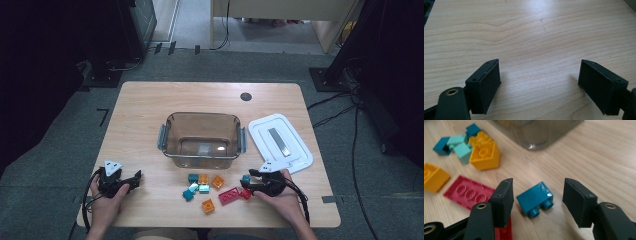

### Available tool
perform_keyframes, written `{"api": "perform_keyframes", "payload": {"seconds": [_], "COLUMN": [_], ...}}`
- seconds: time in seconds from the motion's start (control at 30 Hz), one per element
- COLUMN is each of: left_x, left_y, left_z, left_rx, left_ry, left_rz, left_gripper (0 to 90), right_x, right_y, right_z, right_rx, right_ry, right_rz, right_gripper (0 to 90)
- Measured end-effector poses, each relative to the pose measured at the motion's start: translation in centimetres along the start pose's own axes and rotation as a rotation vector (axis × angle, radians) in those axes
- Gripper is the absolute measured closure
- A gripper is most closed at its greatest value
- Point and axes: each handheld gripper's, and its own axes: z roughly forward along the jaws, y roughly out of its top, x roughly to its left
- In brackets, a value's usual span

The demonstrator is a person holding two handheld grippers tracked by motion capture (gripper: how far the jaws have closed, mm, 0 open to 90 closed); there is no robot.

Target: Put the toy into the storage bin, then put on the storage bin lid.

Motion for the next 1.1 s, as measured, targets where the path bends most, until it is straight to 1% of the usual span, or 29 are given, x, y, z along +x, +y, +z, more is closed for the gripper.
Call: {"api": "perform_keyframes", "payload": {"seconds": [0.03,0.1,0.17,0.2,0.23,0.27,0.33,0.5,0.7,0.83,0.93,1.0,1.1], "left_x": [0.0,0.0,0.0,0.0,0.0,0.1,0.1,0.1,0.1,0.1,0.1,0.1,0.2], "left_y": [0.0,0.0,0.0,0.0,0.0,0.0,0.0,0.0,0.0,0.1,0.1,0.1,0.0], "left_z": [0.0,0.0,0.0,0.0,0.0,0.0,0.0,0.0,0.0,0.1,0.1,0.1,0.0], "left_rx": [0.000,0.000,-0.001,-0.001,-0.001,0.000,-0.001,-0.001,0.001,0.002,0.001,0.000,-0.001], "left_ry": [0.000,0.000,-0.002,-0.003,-0.004,-0.004,-0.006,-0.008,-0.006,-0.007,-0.007,-0.010,-0.014], "left_rz": [0.000,0.000,0.001,0.000,0.001,0.002,0.001,0.000,0.005,0.008,0.007,0.006,0.003], "left_gripper": [17.7,17.7,17.7,17.7,17.7,17.7,17.7,17.7,17.6,17.6,17.6,17.6,17.7], "right_x": [0.0,0.0,-0.1,-0.1,-0.1,-0.1,-0.4,-0.8,-0.8,-1.0,-1.3,-1.3,-1.3], "right_y": [-0.1,-0.2,-0.2,-0.3,-0.4,-0.6,-0.5,-0.4,-0.4,-0.5,-0.6,-0.6,-0.5], "right_z": [0.0,-0.1,-0.2,-0.2,0.0,0.0,-0.1,-0.2,-0.2,-0.3,-0.5,-0.5,-0.4], "right_rx": [-0.002,-0.007,-0.010,-0.002,0.015,0.009,0.012,0.005,0.005,0.001,-0.007,-0.007,-0.004], "right_ry": [0.009,0.015,0.012,0.000,-0.020,-0.031,-0.027,-0.045,-0.047,-0.040,-0.044,-0.048,-0.043], "right_rz": [0.004,-0.005,-0.017,-0.028,-0.041,-0.046,-0.034,-0.011,-0.024,-0.015,0.011,0.015,0.015], "right_gripper": [42.1,43.3,48.3,50.1,53.8,58.3,59.1,59.6,59.8,59.8,60.0,60.0,60.1]}}
